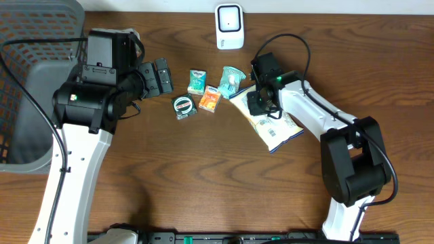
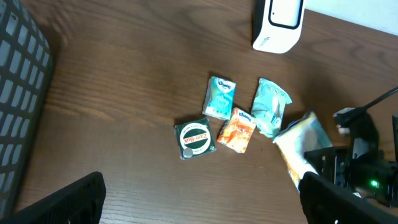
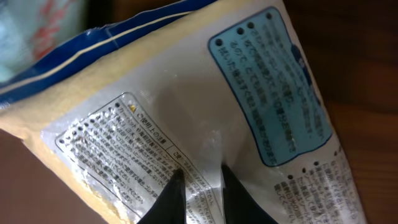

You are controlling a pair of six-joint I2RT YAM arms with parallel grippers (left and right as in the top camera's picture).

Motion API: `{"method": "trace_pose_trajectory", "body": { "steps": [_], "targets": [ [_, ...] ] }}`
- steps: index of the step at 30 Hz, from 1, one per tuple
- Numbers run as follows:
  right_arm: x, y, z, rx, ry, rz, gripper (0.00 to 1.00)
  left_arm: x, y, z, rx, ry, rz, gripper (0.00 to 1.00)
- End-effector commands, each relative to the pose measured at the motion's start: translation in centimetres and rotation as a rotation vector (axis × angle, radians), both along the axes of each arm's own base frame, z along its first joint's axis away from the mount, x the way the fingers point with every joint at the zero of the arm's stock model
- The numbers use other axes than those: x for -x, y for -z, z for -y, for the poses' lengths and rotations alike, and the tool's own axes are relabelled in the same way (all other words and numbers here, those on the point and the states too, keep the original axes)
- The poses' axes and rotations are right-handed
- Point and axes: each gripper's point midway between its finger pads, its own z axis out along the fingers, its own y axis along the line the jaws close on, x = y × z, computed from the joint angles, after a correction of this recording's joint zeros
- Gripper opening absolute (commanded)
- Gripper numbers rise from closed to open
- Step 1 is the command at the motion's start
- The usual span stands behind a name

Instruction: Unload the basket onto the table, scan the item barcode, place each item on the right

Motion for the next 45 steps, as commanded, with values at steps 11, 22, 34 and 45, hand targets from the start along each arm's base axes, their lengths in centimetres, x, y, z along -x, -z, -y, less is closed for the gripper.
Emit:
{"method": "trace_pose_trajectory", "body": {
  "steps": [11, 22, 34, 45],
  "targets": [
    [-5.8, -6.4, 11.7, 0.068, 0.265, 0.085, 0.25, -0.1, -0.3, -0.3, -0.013, -0.006, 0.008, 0.98],
    [0.6, -6.9, 10.0, 0.007, 0.197, -0.204, 0.08, 0.0, -0.3, -0.3, -0.013, -0.005, 0.008, 0.98],
    [3.0, 1.5, 10.8, 0.084, 0.21, -0.204, 0.07, 0.0, -0.3, -0.3, -0.013, -0.005, 0.008, 0.98],
    [-7.9, -6.0, 10.1, 0.036, 0.042, 0.182, 0.13, 0.0, -0.3, -0.3, -0.013, -0.005, 0.008, 0.98]
  ]
}}
